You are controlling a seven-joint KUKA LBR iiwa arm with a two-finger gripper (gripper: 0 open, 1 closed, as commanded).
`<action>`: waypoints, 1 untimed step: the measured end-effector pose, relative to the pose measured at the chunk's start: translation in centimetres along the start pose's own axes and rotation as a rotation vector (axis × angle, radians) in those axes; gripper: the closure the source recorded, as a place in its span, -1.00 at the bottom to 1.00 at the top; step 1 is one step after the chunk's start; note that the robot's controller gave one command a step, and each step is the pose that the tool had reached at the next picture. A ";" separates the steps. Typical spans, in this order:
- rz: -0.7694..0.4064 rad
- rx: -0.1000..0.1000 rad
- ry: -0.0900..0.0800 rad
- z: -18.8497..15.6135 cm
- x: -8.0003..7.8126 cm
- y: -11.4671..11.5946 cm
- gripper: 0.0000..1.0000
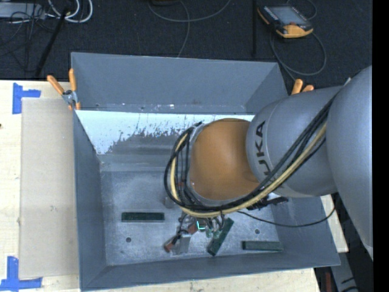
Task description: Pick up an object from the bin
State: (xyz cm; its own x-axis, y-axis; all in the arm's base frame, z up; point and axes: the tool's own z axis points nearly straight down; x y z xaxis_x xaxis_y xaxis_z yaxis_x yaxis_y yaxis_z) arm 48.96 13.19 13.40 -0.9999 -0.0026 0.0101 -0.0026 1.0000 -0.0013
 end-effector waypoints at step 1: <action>-0.022 -0.002 -0.011 6.6 -5.8 3.1 -1.00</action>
Offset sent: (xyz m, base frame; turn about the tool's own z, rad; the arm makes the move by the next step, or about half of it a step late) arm 0.0559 0.0297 -0.0621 -0.0206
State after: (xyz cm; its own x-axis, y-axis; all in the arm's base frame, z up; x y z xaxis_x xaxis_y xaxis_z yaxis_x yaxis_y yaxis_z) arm 54.68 16.29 6.77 -0.9997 -0.0245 -0.0012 -0.0245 0.9997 0.0012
